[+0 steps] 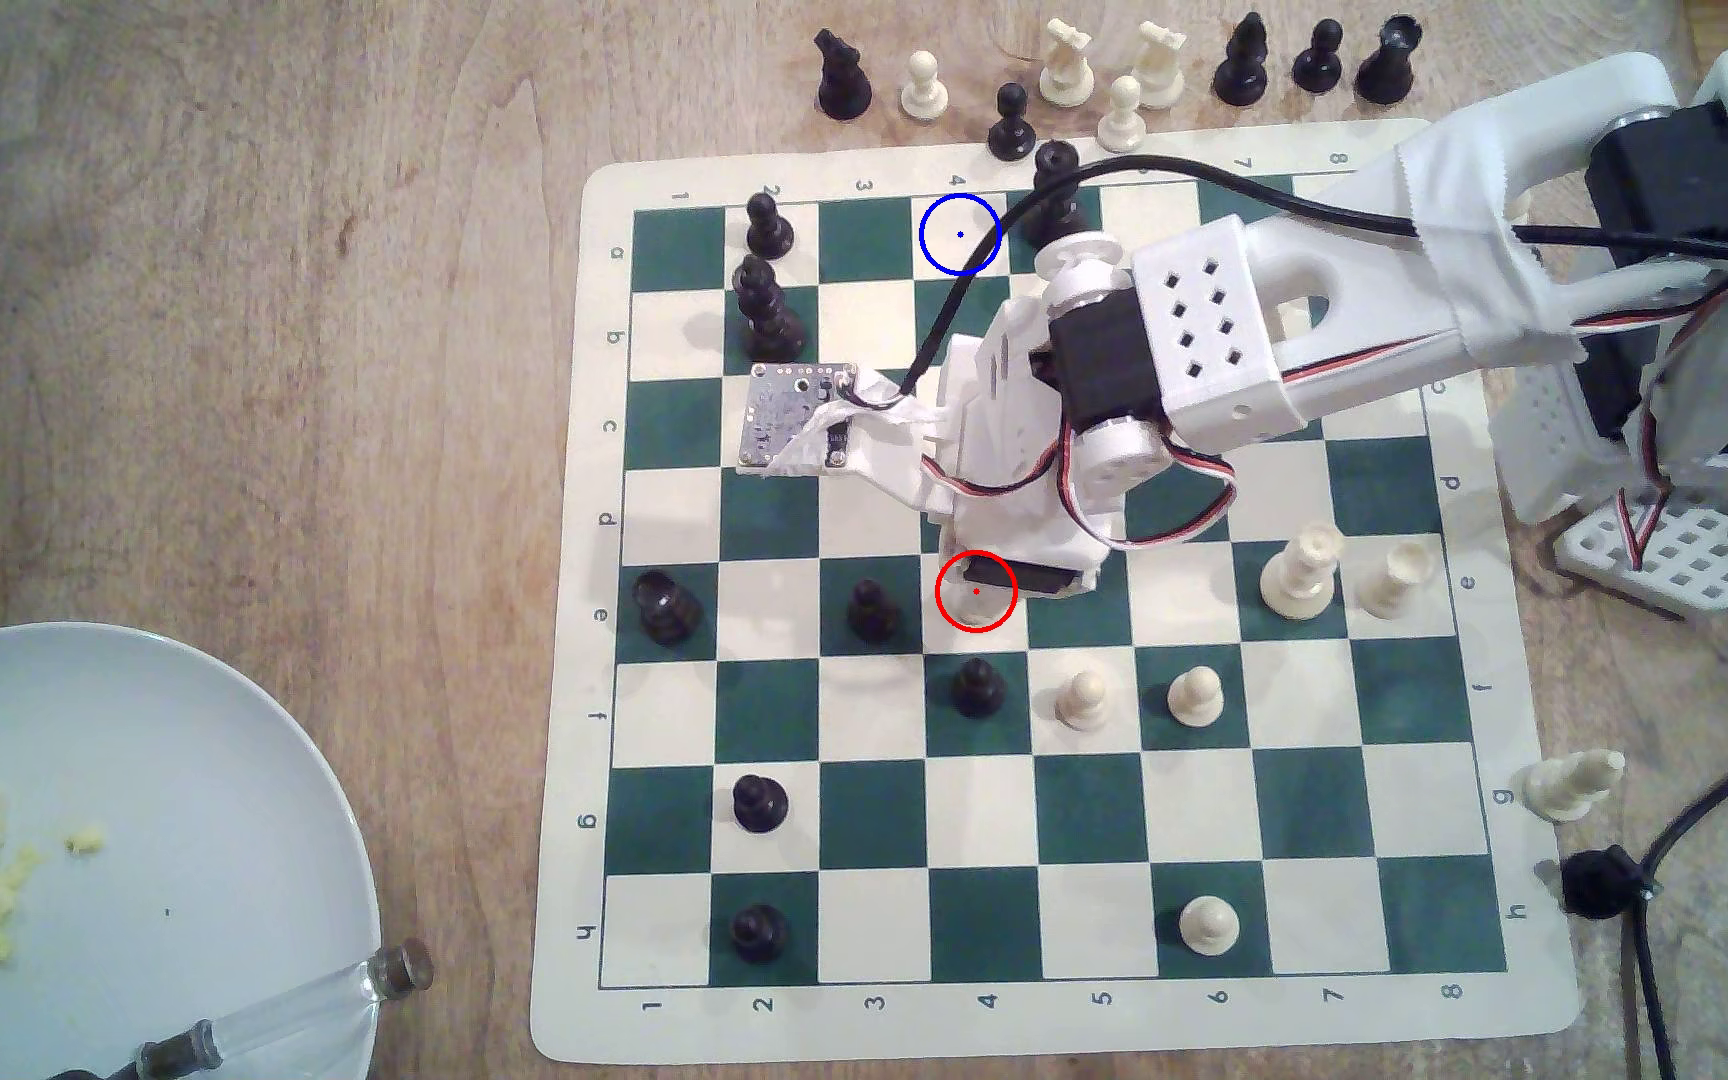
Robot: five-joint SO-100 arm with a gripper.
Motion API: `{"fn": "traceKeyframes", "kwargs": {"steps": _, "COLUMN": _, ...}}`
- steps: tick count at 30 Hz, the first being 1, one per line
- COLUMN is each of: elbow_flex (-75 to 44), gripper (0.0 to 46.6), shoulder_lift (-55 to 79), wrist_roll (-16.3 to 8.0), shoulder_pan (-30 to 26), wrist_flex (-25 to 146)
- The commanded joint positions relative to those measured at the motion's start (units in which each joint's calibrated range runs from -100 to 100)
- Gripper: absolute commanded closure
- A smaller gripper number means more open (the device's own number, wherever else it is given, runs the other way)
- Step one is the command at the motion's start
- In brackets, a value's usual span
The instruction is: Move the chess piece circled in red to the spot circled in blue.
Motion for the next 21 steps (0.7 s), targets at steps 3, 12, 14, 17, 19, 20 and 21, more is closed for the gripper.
{"fn": "traceKeyframes", "kwargs": {"steps": 3, "elbow_flex": -4.9, "gripper": 46.4, "shoulder_lift": -1.9, "wrist_roll": -0.3, "shoulder_pan": -0.1, "wrist_flex": -0.6}}
{"fn": "traceKeyframes", "kwargs": {"steps": 12, "elbow_flex": -11.2, "gripper": 46.4, "shoulder_lift": -7.8, "wrist_roll": -0.4, "shoulder_pan": -1.2, "wrist_flex": 5.5}}
{"fn": "traceKeyframes", "kwargs": {"steps": 14, "elbow_flex": -14.0, "gripper": 46.4, "shoulder_lift": -8.8, "wrist_roll": -0.6, "shoulder_pan": -1.3, "wrist_flex": 7.9}}
{"fn": "traceKeyframes", "kwargs": {"steps": 17, "elbow_flex": -20.5, "gripper": 46.4, "shoulder_lift": -10.3, "wrist_roll": -0.9, "shoulder_pan": -0.9, "wrist_flex": 13.0}}
{"fn": "traceKeyframes", "kwargs": {"steps": 19, "elbow_flex": -25.5, "gripper": 46.4, "shoulder_lift": -10.8, "wrist_roll": -0.9, "shoulder_pan": 0.0, "wrist_flex": 16.7}}
{"fn": "traceKeyframes", "kwargs": {"steps": 20, "elbow_flex": -26.8, "gripper": 46.4, "shoulder_lift": -10.8, "wrist_roll": -0.9, "shoulder_pan": 0.5, "wrist_flex": 17.6}}
{"fn": "traceKeyframes", "kwargs": {"steps": 21, "elbow_flex": -28.2, "gripper": 46.4, "shoulder_lift": -10.8, "wrist_roll": -0.9, "shoulder_pan": 1.3, "wrist_flex": 18.5}}
